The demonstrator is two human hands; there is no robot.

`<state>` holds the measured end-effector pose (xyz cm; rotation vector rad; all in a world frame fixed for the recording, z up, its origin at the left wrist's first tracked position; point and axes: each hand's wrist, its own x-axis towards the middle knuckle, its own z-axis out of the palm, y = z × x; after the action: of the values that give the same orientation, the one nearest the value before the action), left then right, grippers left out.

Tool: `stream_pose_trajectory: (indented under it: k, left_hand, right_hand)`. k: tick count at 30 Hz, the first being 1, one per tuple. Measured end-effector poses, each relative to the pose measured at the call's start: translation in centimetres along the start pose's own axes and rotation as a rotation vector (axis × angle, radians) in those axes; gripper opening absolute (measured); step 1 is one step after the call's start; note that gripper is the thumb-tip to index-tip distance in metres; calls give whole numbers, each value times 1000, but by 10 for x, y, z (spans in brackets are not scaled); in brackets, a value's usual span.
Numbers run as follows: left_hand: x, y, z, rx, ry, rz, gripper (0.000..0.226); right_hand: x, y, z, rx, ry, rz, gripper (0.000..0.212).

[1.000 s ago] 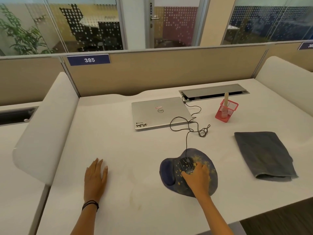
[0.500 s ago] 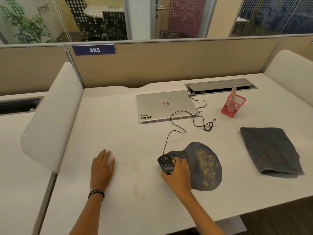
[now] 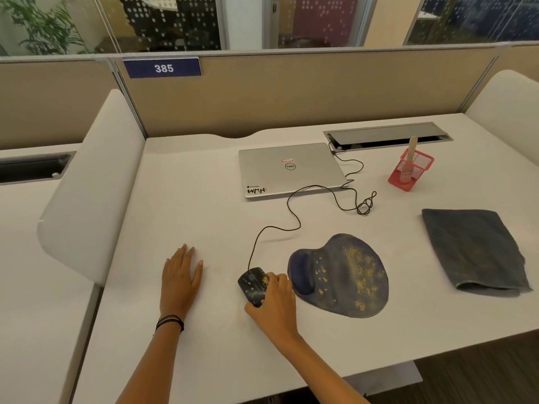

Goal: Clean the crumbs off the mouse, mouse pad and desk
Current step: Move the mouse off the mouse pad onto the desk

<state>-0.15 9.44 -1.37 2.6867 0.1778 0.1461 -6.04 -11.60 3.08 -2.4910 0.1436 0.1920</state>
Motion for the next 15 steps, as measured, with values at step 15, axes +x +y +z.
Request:
stream_pose_trajectory:
  k: [15]
  left_hand:
    - [0, -4, 3, 19, 31, -8, 46]
  right_hand:
    - [-6, 3, 11, -38, -45, -66, 76]
